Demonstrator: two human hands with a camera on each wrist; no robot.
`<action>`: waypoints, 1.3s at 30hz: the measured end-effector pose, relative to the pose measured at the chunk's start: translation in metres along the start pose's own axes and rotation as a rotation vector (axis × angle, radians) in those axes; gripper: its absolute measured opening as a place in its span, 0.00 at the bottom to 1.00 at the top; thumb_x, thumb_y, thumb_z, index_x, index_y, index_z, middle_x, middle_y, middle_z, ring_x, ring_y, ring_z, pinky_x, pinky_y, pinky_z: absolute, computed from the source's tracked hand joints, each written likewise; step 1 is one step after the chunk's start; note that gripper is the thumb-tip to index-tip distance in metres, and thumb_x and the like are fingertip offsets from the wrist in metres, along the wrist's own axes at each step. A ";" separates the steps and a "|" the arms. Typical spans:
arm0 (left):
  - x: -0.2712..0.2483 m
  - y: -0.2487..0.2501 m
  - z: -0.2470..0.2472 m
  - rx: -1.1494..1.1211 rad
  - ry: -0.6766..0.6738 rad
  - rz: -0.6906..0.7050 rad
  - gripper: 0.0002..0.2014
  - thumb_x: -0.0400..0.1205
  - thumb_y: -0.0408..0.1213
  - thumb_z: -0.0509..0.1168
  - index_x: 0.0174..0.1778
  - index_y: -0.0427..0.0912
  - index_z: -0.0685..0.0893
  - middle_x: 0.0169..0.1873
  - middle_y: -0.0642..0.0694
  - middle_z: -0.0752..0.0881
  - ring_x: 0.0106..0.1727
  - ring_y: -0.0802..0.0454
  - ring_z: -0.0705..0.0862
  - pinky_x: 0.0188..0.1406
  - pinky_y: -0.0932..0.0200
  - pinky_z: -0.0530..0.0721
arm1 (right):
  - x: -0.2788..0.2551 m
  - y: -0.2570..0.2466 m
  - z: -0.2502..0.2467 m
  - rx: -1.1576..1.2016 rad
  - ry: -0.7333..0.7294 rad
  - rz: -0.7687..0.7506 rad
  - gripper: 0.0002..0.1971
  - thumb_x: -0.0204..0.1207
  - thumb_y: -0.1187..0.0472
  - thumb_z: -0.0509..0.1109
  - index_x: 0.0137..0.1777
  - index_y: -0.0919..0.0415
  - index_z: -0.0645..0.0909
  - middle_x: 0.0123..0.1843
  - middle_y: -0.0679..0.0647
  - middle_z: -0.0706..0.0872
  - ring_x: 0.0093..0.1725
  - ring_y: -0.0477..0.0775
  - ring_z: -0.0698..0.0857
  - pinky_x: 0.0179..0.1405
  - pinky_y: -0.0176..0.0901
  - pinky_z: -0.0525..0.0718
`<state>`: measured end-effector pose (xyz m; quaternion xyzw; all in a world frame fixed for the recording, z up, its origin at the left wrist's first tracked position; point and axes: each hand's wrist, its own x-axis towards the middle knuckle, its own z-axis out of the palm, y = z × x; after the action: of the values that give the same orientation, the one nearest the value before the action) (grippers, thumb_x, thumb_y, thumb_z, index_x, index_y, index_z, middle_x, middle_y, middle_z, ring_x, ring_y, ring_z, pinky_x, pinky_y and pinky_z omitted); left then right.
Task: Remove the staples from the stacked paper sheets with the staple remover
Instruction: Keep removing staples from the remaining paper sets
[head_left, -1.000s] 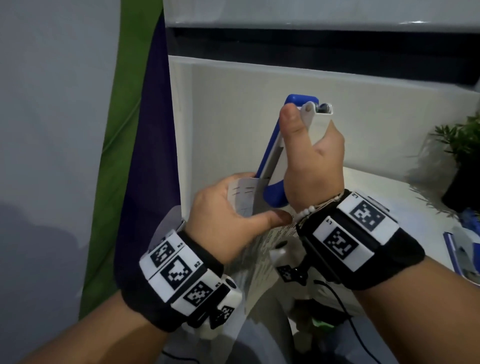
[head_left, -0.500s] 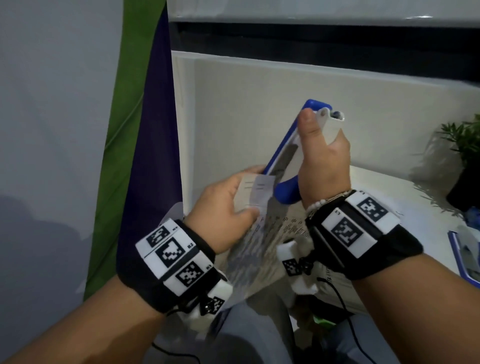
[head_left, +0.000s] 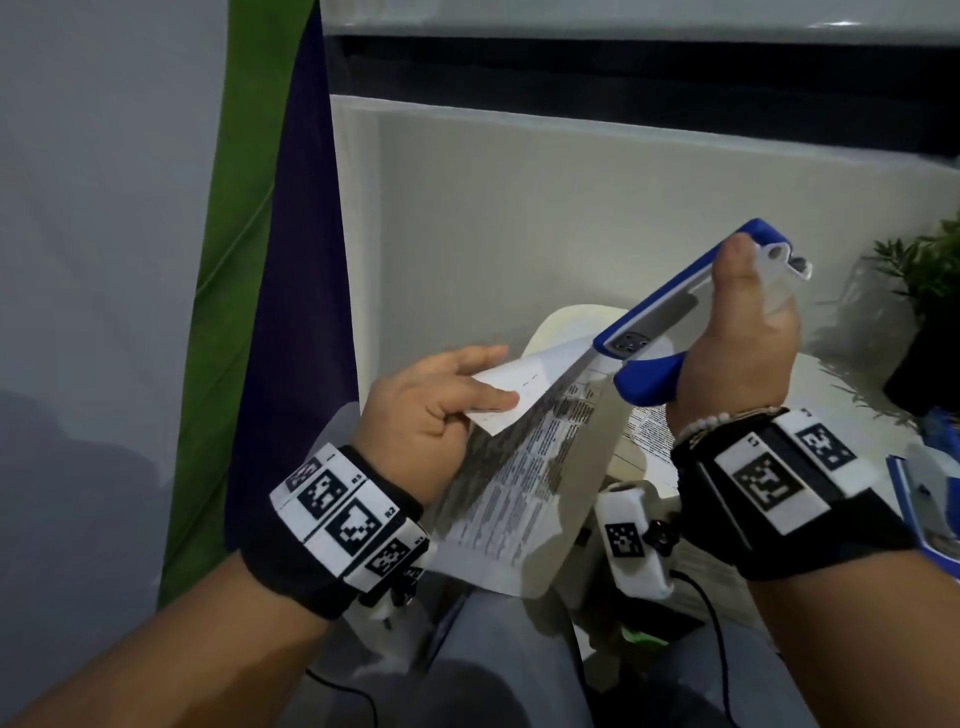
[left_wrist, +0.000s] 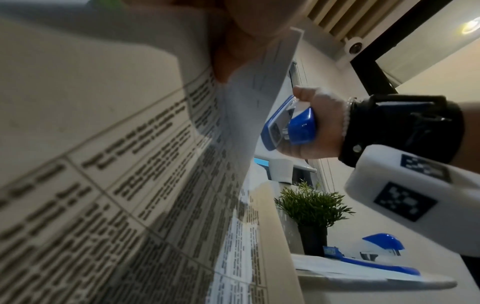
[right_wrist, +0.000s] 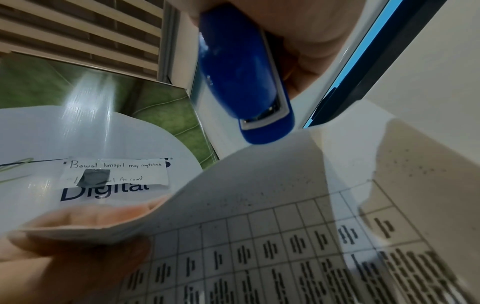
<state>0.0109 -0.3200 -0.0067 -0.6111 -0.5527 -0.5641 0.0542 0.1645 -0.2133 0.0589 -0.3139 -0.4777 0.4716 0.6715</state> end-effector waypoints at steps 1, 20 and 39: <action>0.000 -0.001 -0.001 0.001 0.000 0.002 0.16 0.71 0.19 0.66 0.42 0.45 0.90 0.55 0.51 0.84 0.57 0.60 0.84 0.55 0.65 0.84 | 0.000 0.000 0.000 0.002 0.000 -0.002 0.12 0.68 0.41 0.65 0.40 0.48 0.72 0.29 0.40 0.76 0.30 0.38 0.77 0.39 0.39 0.80; 0.008 0.028 0.000 -0.211 0.002 -0.431 0.09 0.78 0.34 0.69 0.45 0.55 0.85 0.37 0.57 0.90 0.39 0.62 0.88 0.37 0.60 0.88 | -0.017 -0.018 0.027 -0.084 -0.245 -0.081 0.10 0.81 0.48 0.65 0.41 0.51 0.73 0.22 0.36 0.76 0.22 0.32 0.74 0.26 0.25 0.73; 0.003 0.040 0.003 -0.263 -0.062 -0.410 0.22 0.52 0.59 0.77 0.40 0.61 0.82 0.36 0.63 0.89 0.39 0.65 0.87 0.39 0.65 0.86 | -0.037 -0.010 0.042 -0.100 -0.372 -0.216 0.12 0.75 0.49 0.64 0.34 0.53 0.70 0.20 0.37 0.73 0.22 0.35 0.72 0.27 0.23 0.69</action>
<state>0.0418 -0.3310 0.0171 -0.5047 -0.5886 -0.6114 -0.1583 0.1252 -0.2529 0.0695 -0.2015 -0.6469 0.4223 0.6021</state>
